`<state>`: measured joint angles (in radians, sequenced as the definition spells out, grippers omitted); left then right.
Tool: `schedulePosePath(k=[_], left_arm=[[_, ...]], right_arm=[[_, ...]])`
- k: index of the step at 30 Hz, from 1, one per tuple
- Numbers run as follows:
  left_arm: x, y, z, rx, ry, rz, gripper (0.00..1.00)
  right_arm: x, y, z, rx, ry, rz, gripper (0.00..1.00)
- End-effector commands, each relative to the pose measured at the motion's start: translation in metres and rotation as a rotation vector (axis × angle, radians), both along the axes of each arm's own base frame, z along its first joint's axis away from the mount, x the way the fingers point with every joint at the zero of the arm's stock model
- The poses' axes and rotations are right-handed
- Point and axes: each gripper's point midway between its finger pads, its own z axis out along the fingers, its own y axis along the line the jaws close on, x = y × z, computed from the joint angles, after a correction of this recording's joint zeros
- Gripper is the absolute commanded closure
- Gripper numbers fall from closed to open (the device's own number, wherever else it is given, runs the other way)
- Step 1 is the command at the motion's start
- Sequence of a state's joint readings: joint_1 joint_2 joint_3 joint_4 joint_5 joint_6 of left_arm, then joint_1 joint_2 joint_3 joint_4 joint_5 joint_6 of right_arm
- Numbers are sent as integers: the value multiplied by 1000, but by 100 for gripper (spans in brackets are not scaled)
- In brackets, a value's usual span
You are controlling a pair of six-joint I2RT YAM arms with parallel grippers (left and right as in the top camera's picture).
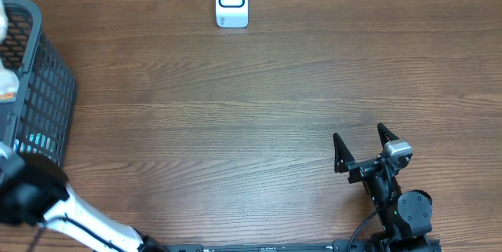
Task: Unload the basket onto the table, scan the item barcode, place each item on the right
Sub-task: 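Lift the clear bag out and place it on the table center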
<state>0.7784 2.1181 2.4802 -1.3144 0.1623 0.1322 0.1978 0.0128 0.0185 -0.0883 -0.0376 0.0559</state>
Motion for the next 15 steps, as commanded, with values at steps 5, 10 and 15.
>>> schedulePosePath(k=[5,10,15], left_arm=[[-54,-100,184,115,-420,-73,96],[-79,-192,237,12,-612,-287,96],[-88,-272,250,-136,-672,-540,96]], right_arm=[[0,1,-1,0,-7,5,0],[0,1,-1,0,-7,5,0],[0,1,-1,0,-7,5,0]])
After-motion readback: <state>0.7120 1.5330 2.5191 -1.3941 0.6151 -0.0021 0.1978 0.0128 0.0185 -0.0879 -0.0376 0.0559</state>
